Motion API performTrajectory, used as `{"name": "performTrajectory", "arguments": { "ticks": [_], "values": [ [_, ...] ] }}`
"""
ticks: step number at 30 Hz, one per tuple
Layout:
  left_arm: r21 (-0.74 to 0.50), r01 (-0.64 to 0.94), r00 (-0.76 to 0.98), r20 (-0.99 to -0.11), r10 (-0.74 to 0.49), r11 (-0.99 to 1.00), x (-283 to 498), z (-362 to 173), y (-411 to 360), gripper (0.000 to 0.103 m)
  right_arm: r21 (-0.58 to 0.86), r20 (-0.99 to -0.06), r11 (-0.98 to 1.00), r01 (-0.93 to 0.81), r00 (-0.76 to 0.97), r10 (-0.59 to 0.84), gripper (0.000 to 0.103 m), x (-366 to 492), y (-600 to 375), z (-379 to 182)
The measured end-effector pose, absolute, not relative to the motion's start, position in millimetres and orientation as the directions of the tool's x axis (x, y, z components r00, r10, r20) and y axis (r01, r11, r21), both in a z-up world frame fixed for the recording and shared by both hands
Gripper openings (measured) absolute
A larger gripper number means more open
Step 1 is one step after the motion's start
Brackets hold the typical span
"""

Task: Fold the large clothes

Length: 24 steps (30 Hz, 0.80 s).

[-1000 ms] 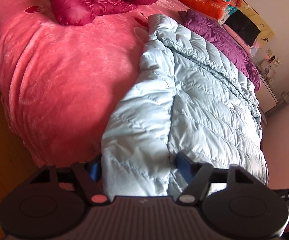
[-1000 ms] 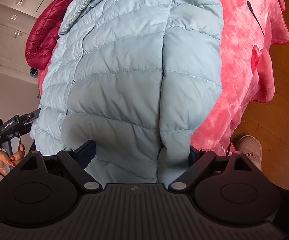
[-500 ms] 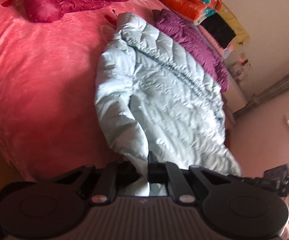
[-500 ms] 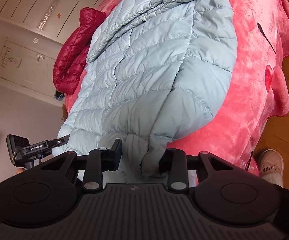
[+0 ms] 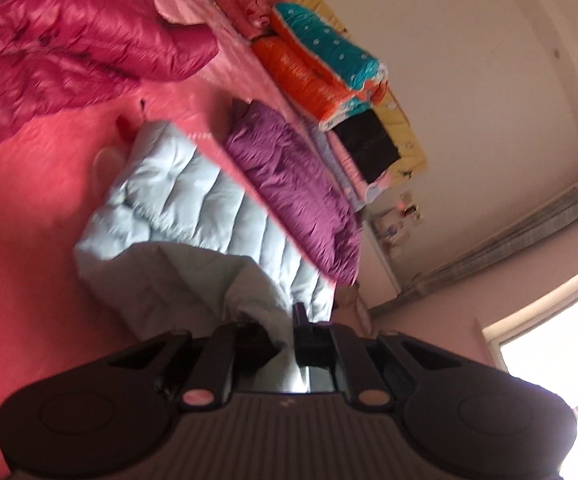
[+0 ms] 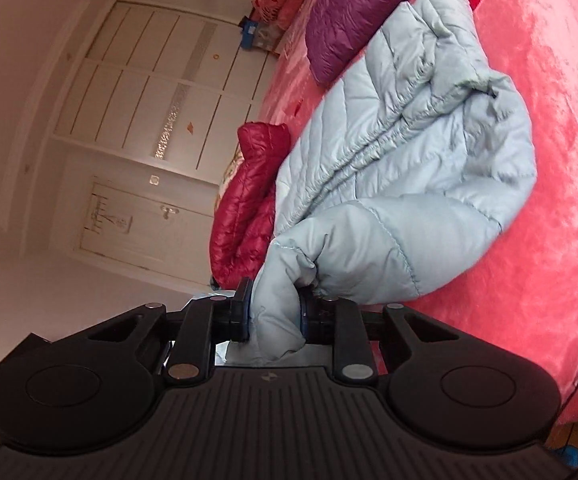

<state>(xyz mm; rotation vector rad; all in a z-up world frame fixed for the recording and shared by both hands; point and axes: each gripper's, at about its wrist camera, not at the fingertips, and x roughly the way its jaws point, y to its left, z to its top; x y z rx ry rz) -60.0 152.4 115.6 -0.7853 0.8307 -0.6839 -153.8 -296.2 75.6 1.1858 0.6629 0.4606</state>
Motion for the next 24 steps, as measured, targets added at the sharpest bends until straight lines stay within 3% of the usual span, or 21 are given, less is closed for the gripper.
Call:
{"name": "performTrajectory", "arguments": {
  "ticks": [9,15,24],
  "values": [
    [-0.838,0.145,0.592,-0.353,-0.725,0.526,20,115,131,0.004,0.976,-0.115,0.22,-0.005,0.842,0.527,0.027,-102,-353,78],
    [-0.824,0.077,0.643,-0.39,-0.66,0.562,71,102,116,0.004,0.996,-0.043,0.087,0.006,0.901,0.432,0.027,-62,-394,54],
    [-0.802,-0.015,0.667,-0.453,-0.591,0.597,125,70,98,0.004,1.0,-0.018,-0.013,0.024,0.932,0.363,0.027,-7,-416,10]
  ]
}}
